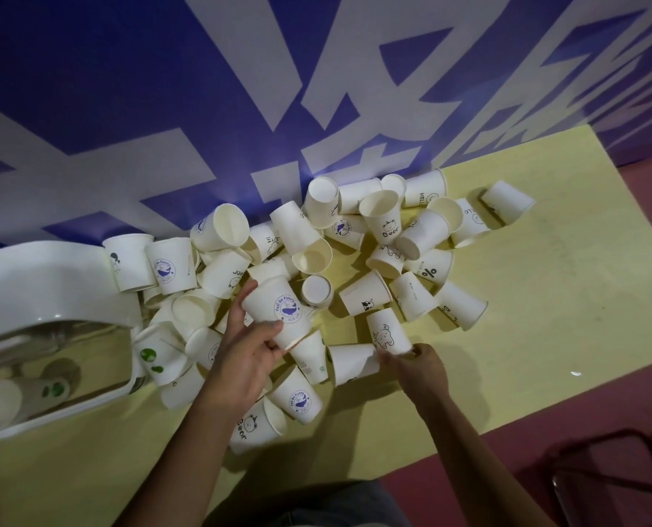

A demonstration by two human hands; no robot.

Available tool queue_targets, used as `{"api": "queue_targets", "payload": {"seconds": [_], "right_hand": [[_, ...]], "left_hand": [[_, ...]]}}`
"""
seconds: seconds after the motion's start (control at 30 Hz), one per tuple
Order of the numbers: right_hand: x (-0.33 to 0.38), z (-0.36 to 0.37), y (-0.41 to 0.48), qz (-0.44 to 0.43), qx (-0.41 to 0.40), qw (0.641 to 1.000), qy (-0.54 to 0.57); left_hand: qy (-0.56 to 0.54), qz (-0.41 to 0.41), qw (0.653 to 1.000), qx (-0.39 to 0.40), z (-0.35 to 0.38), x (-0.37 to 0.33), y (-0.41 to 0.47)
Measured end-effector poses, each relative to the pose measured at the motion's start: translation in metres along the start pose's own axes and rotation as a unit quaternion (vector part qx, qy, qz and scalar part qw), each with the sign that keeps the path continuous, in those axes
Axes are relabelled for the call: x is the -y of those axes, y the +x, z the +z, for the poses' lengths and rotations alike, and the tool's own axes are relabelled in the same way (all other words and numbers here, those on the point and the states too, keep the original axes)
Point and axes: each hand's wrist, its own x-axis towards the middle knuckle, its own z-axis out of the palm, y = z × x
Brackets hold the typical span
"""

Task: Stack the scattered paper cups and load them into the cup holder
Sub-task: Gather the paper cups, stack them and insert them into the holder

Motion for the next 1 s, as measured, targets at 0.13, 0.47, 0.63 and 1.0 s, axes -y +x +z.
{"api": "queue_targets", "payload": {"seconds": [0.13,0.47,0.63,1.0], "right_hand": [[0.001,-0.005,-0.009,-0.046,-0.024,0.999,0.016],[0.025,-0.012,-0.051,-0.269,-0.086,0.958,0.044],[0.041,-0.001,-0.079,-0.338,-0.093,0.936,0.032],[0.057,0.064,-0.145,-0.376,-0.072,0.924,0.001]], "left_hand": [[0.083,0.031,0.996,-0.011,-0.005,0.000,-0.002],[0.234,0.115,0.965,0.030,-0.019,-0.005,-0.015],[0.232,0.122,0.965,0.026,-0.040,-0.011,-0.026],[0.114,0.100,0.988,-0.005,-0.113,-0.043,-0.071]]}}
